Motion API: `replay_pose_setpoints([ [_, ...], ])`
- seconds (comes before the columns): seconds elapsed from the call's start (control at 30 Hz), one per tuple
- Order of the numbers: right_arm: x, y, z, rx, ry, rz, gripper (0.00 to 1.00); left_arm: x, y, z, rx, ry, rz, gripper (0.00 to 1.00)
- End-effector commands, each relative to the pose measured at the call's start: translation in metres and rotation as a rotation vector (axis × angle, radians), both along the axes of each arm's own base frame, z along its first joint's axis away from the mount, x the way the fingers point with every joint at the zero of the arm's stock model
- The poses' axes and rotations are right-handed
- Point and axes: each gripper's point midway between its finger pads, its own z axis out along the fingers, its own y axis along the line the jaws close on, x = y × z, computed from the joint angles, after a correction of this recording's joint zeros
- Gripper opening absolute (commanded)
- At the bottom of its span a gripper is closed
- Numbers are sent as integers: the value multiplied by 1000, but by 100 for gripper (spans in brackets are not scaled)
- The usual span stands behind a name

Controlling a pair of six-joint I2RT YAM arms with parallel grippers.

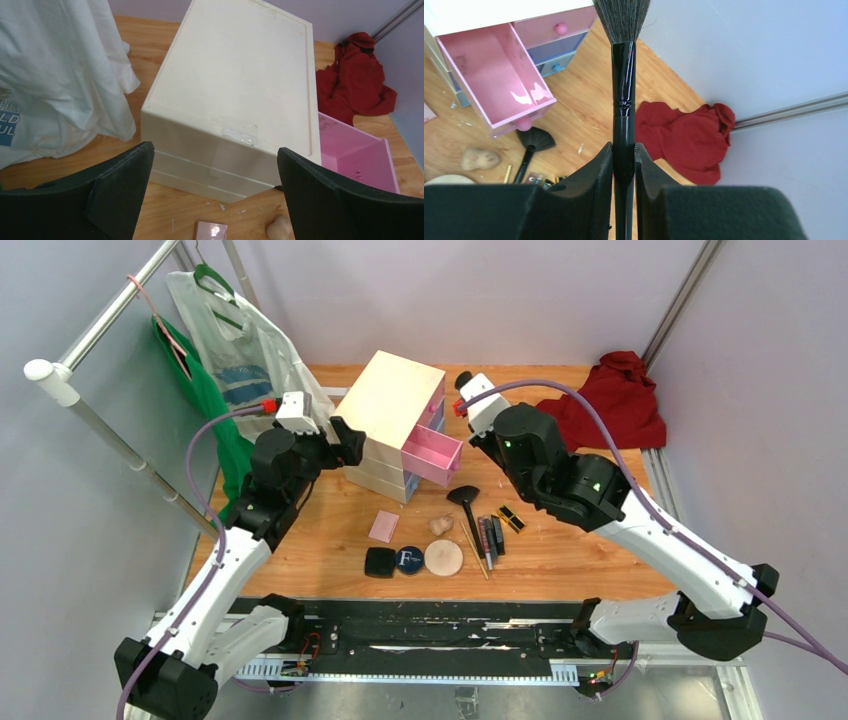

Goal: Organize the makeup
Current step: Place the makeup brush in the drawer.

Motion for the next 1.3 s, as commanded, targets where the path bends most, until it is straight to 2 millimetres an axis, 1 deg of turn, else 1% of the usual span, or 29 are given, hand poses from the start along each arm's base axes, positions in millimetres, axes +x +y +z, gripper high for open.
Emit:
replay_pose_setpoints([
  [0.0,-3,-25,30,-67,-75,-11,1,3,-5,17,-30,-45,-19,98],
  [0.13,1,-25,34,-147,-85,1,1,4,-6,13,-31,-37,-22,98],
  [0.43,5,-5,23,-273,-33,143,0,3,-5,8,-24,-28,-16,98],
  [0.6,7,-3,15,-356,32,164,1,4,-5,7,-24,-26,-15,98],
  [0.77,7,4,-5,-408,99,196,1,4,-6,6,-28,-24,-17,98],
  [1.0,3,17,-37,-404,191,237,0,4,-4,2,-22,-20,-11,98],
  [1.07,0,24,-50,-402,228,271,1,4,-4,0,-20,-16,-9,98],
  [1.27,-4,31,-74,-413,291,299,1,4,-4,-4,-17,-12,-9,98],
])
